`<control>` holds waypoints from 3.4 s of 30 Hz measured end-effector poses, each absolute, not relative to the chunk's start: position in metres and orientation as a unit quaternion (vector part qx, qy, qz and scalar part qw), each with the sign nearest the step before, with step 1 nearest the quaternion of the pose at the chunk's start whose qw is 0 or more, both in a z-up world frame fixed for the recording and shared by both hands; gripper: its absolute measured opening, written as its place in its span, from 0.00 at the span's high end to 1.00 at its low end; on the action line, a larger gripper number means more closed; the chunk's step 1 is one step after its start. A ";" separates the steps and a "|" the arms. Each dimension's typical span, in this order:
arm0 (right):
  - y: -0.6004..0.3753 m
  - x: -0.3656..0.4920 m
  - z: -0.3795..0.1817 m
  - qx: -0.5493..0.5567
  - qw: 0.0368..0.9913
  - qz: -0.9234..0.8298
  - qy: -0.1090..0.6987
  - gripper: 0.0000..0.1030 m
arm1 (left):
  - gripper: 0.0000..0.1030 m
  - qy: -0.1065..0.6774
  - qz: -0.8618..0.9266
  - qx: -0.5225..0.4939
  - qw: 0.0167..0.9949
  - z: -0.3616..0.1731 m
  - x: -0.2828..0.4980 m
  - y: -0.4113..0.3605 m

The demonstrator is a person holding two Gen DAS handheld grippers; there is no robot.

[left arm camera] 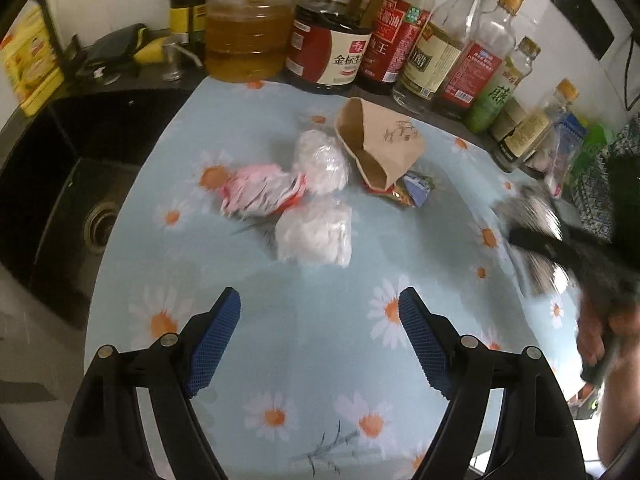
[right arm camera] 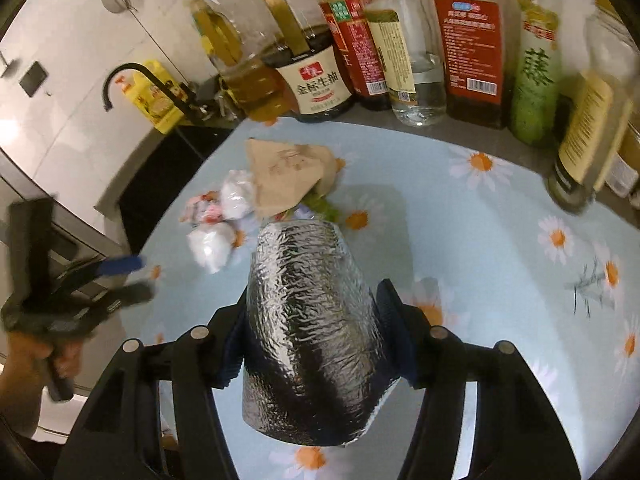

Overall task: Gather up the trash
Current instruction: 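Grasp the plastic-wrapped white bundle with the left tool, then carry the bundle and foil cup down over the black bin and release both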

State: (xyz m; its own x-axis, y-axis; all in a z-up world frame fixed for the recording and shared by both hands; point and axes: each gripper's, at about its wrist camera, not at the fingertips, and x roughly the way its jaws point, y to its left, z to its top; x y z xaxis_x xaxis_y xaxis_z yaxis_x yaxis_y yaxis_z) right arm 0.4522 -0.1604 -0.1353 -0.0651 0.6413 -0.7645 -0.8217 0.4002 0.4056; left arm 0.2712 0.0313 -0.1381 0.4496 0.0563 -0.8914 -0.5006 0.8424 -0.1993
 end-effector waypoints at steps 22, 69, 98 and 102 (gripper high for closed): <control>-0.234 0.413 -0.140 -0.087 0.703 0.502 0.497 0.42 | 0.50 0.528 0.191 -0.205 0.802 -0.180 0.329 0.055; -0.192 0.165 -0.138 -0.036 0.756 0.407 0.511 0.41 | 0.50 0.496 -0.011 -0.182 0.849 -0.154 0.084 0.015; -0.195 0.154 -0.218 -0.015 0.707 0.377 0.598 0.27 | 0.31 0.582 -0.020 -0.201 0.788 -0.236 0.058 -0.006; -0.197 0.156 -0.221 -0.014 0.705 0.373 0.602 0.26 | 0.31 0.584 -0.010 -0.200 0.786 -0.236 0.059 -0.002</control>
